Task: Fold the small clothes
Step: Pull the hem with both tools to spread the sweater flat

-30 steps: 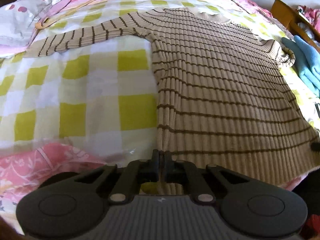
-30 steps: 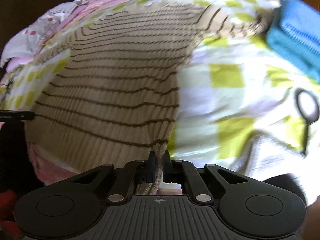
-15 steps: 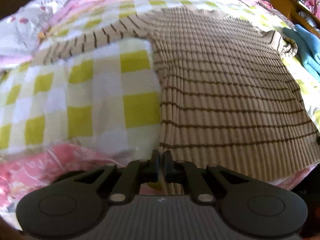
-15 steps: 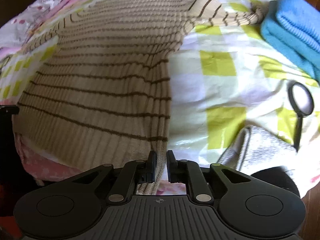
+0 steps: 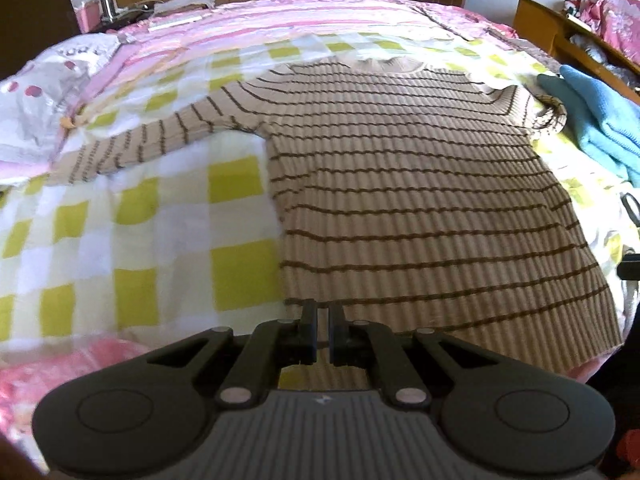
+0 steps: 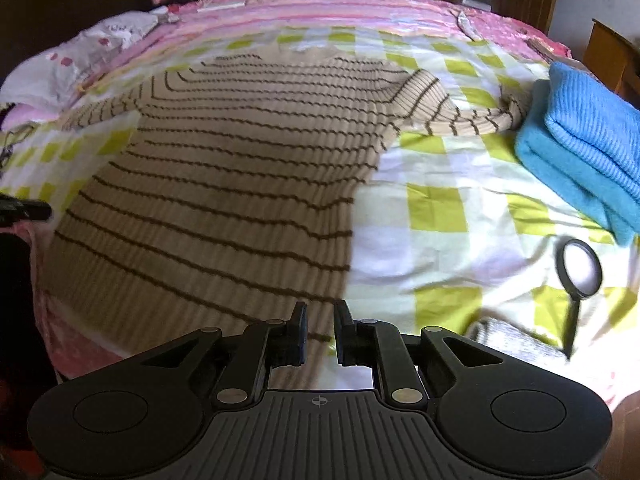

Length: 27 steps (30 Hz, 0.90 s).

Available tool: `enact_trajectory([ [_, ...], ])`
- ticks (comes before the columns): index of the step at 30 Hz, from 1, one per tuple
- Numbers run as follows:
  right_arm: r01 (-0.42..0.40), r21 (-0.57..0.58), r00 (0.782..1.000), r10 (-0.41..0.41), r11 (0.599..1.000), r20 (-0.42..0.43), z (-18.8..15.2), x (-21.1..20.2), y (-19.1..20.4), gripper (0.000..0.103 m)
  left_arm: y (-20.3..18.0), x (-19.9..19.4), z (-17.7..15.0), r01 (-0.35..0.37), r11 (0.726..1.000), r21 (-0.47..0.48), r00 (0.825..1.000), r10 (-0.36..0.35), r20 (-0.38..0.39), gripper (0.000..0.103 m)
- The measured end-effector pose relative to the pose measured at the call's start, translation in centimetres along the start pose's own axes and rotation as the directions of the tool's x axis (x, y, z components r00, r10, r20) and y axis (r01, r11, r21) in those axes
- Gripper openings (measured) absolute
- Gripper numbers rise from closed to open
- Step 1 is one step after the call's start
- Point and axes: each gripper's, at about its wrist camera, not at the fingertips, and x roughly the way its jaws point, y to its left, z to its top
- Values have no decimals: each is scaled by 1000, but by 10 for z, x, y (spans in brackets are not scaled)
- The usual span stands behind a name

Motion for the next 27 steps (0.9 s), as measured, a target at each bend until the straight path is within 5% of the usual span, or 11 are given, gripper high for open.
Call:
enact_trajectory([
  [5,-51,31,998,52,998,-28,-6,20,3,15,-11,19,-1,51,998,-36,998,-52,-25,12],
  [11,-43,100,995,52,994,-84,-20,39,-11,15,-15,41,-8,30,999,-34,994,-34,-109,13],
  [23,-44,104,999,46,994,-16,-16,20,-10,15,-21,29,-1,36,999,-10,998,-37,-51,14],
  [27,-45,126,997,53,991,-61,-19,34,-12,15,-24,34,-1,50,999,-4,997,-51,-55,14],
])
